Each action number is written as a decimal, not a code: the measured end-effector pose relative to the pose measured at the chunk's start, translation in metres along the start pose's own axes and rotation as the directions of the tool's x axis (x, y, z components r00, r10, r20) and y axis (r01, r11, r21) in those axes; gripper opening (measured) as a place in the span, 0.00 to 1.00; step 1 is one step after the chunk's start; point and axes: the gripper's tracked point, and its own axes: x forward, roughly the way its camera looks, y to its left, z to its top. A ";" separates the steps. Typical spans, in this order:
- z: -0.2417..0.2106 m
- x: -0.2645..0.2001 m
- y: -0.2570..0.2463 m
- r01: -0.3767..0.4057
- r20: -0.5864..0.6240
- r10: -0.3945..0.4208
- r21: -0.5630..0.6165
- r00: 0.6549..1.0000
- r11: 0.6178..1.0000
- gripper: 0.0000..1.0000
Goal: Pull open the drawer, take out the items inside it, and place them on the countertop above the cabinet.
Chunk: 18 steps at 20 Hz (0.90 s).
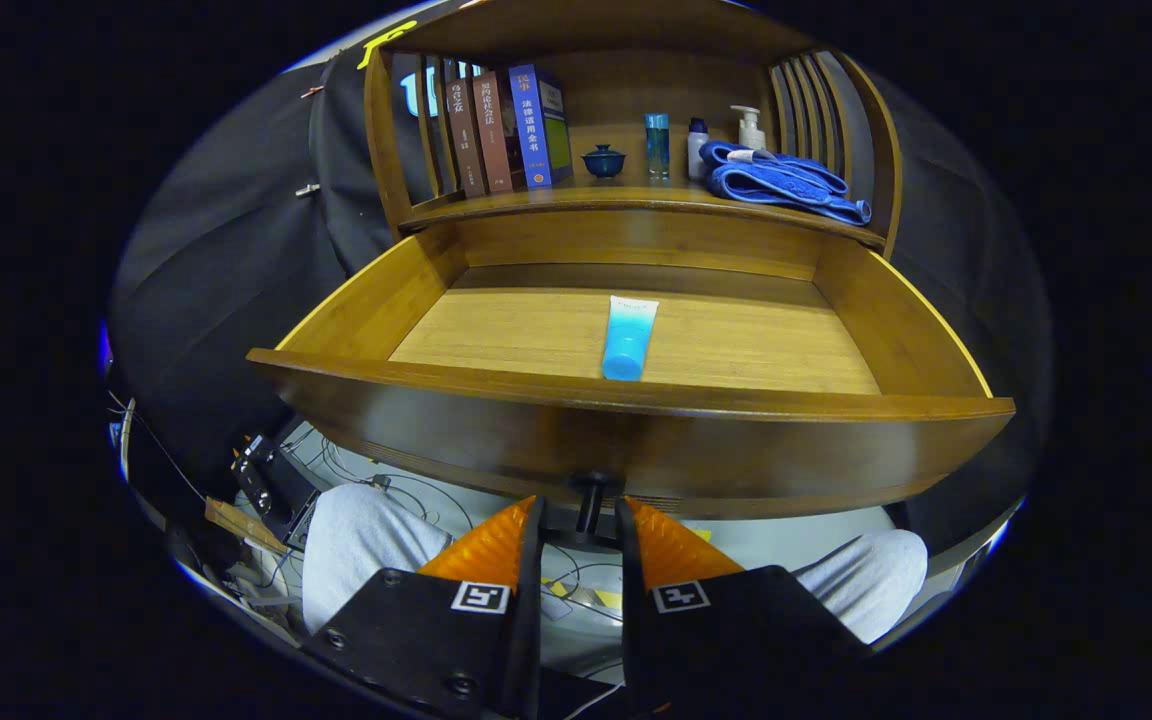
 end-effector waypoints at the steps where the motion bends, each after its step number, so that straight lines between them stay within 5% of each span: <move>1: 0.001 -0.001 0.000 -0.002 -0.002 0.002 0.005 1.000 1.000 0.37; 4: 0.021 -0.017 0.000 -0.002 0.071 0.001 0.015 0.997 1.000 0.47; 7: 0.048 -0.042 0.008 0.009 0.151 0.000 -0.056 0.988 0.998 0.94; 8: 0.057 -0.056 0.014 0.011 0.172 0.005 -0.094 0.985 0.996 0.97; 13: 0.137 -0.066 0.030 -0.022 0.287 0.067 -0.157 0.956 0.987 0.99; 18: 0.170 0.005 0.008 -0.036 0.150 0.043 -0.049 0.988 0.998 1.00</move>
